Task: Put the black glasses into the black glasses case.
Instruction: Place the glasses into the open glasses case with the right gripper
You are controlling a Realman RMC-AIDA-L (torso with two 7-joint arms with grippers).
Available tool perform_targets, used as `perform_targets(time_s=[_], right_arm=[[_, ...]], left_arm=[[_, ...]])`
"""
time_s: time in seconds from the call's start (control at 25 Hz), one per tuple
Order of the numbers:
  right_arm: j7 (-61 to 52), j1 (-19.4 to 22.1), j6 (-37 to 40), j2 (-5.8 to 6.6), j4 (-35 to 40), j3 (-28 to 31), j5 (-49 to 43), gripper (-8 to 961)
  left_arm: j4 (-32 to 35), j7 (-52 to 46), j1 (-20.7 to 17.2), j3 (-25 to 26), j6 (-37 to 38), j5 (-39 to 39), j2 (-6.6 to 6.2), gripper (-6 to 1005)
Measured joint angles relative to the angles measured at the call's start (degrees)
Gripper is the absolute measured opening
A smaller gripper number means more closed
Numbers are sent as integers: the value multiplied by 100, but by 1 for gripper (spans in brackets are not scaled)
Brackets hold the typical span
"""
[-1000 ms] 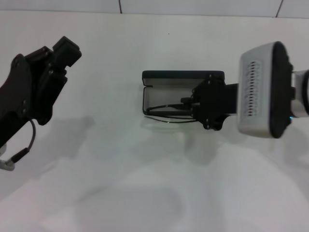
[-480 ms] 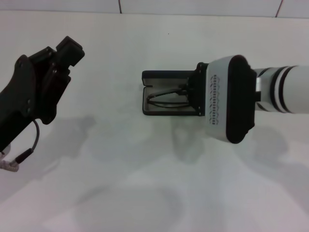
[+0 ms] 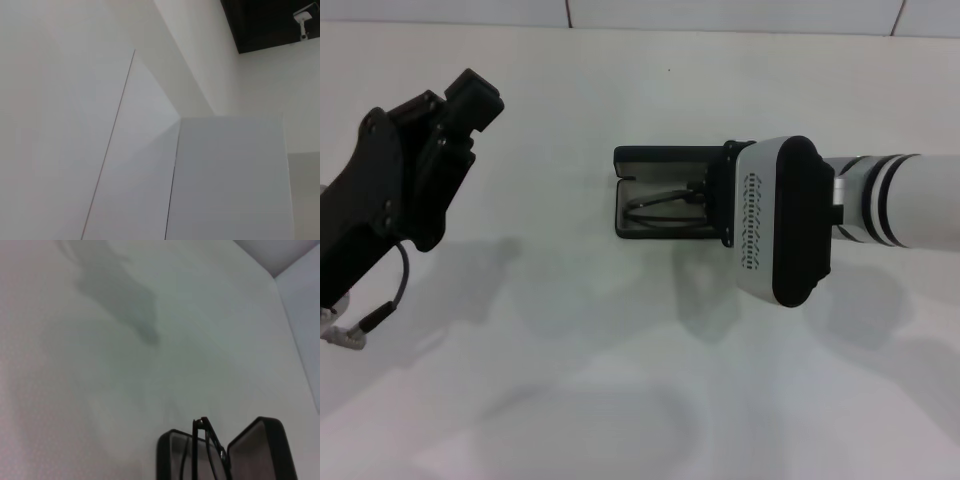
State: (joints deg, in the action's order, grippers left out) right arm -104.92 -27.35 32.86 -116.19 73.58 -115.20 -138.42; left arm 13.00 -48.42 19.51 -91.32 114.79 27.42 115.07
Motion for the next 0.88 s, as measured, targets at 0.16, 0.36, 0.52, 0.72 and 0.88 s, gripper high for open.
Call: perform_targets(time_s=[0.16,0.36,0.52,0.72,0.88], right_arm=[[-15,-20,-144,0,-82,-12,-3,96],[-22,-94,-278,0,-264,-19,-8,98],[-56,-202,-344,0,-483,-49,-10,100],[-62,-243,-617,0,-647,-181,-11,102],[-60,-251,-813,0,-688,-247,-10,104]], left_arm=[[0,0,0,0,-8,3,0,64],[1,0,0,0,-11,7,-2,65],[0,0,4,0,-50,10,-2,65],[0,0,10,0,-62,16,2,66],[1,0,9,0,-62,16,5,66]])
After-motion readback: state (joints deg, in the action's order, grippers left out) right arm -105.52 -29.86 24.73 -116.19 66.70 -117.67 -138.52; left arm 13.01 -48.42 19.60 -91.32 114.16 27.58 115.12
